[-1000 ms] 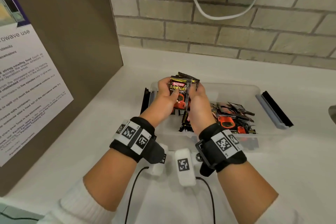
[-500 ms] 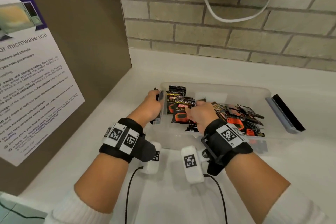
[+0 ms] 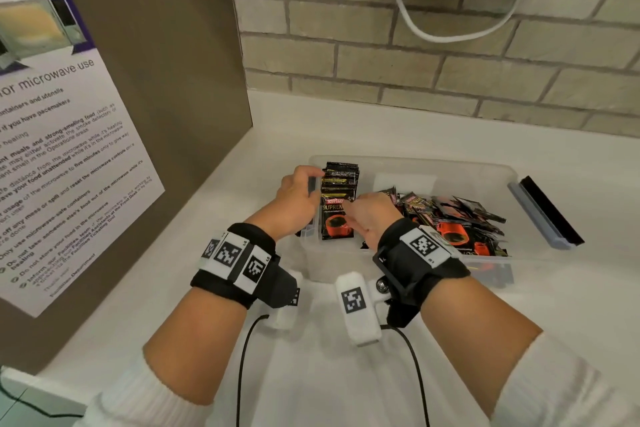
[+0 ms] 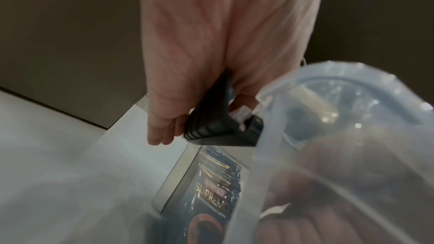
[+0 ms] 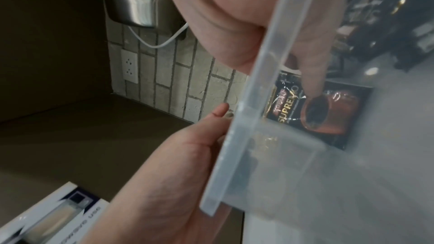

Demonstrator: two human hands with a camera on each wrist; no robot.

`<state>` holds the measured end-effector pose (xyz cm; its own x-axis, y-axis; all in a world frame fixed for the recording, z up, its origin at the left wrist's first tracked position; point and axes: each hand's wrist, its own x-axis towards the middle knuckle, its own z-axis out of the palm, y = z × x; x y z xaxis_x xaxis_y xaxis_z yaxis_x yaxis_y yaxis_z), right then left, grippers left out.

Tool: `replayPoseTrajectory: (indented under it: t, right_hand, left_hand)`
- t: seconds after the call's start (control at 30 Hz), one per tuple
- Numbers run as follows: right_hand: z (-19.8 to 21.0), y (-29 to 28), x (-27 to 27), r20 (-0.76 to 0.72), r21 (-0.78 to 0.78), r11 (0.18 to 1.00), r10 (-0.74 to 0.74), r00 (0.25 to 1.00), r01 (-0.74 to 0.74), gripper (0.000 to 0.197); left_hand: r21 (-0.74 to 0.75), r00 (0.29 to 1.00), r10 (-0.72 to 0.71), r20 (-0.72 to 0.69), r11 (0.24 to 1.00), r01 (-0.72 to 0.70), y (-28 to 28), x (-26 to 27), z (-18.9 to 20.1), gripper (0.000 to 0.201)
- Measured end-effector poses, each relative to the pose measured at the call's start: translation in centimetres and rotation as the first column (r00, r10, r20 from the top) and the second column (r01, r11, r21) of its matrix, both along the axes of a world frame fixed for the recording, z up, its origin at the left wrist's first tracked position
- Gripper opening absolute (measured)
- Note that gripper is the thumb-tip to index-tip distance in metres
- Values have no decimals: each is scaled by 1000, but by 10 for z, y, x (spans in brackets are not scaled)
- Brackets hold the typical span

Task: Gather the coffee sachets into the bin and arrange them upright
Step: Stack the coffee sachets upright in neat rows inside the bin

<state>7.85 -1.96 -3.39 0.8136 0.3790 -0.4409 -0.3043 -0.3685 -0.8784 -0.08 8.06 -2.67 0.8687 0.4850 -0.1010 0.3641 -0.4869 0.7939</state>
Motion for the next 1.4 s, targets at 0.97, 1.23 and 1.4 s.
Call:
replayPoseTrajectory:
  t: [0.97,1.23,1.4]
  right_hand:
    - [-3,0,1,-113,127,990,-47,992,61,34]
    - [-4,-5,6,43,208,954,-232,972,218,44]
    - [20,-44,25,206,89,983,-176,963,161,47]
  left_hand:
    - [130,988,3,-154,991,18,-8,1,7,45]
    - [146,981,4,-193,989,25,-12,1,16,50]
    - [266,993,-62,-103,960,88,-22,4,31,58]
